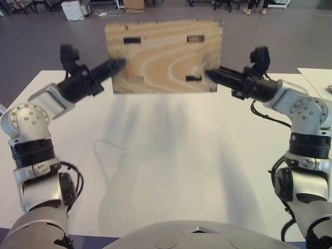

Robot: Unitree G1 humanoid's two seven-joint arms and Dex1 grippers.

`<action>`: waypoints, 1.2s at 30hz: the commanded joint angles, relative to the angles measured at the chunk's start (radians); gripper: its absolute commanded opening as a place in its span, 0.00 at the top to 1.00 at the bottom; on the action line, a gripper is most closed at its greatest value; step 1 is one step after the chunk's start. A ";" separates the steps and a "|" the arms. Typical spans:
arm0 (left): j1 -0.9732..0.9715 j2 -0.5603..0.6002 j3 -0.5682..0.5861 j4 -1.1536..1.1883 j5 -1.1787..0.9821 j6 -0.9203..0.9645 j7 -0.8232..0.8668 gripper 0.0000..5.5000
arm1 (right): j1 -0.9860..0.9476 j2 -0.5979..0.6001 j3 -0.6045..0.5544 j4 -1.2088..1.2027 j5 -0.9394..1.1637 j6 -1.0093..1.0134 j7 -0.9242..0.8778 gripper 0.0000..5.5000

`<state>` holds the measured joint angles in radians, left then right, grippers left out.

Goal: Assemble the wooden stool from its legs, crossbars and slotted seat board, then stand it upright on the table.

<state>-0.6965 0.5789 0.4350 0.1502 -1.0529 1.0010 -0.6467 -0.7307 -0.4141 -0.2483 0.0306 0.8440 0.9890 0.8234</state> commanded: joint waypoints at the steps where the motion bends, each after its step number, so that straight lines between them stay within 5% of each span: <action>1: -0.231 -0.083 0.059 0.090 -0.061 0.078 0.317 0.63 | -0.145 0.093 0.038 -0.040 0.014 0.015 -0.142 0.67; 9: -0.292 -0.140 0.088 0.014 -0.024 0.204 0.769 0.63 | -0.296 0.249 -0.202 0.067 0.192 0.199 -0.728 0.67; 15: -0.444 -0.183 0.327 0.315 -0.313 0.426 1.172 0.63 | -0.338 0.327 -0.413 0.163 0.344 0.341 -1.234 0.67; 21: -0.317 -0.279 0.387 0.309 -0.398 0.403 1.520 0.63 | -0.133 0.486 -0.468 0.164 0.663 0.336 -1.781 0.67; 22: -0.280 -0.300 0.383 0.288 -0.423 0.404 1.545 0.63 | -0.079 0.488 -0.449 0.152 0.696 0.325 -1.826 0.60; 29: -0.128 -0.234 0.259 0.200 -0.488 0.409 1.499 0.38 | -0.054 0.302 -0.328 0.183 0.734 0.220 -1.751 0.34; 32: -0.150 -0.093 0.174 0.097 -0.297 0.227 1.194 0.27 | -0.155 0.214 -0.295 0.200 0.830 0.206 -1.635 0.29; 36: -0.184 0.069 0.032 -0.070 -0.150 0.106 0.768 0.26 | -0.287 0.090 -0.262 0.206 0.861 0.186 -1.478 0.29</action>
<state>-0.8588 0.5492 0.5573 0.1777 -1.2786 1.1367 0.2996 -0.9429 -0.2640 -0.5233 0.2339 1.7000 1.1907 -0.7000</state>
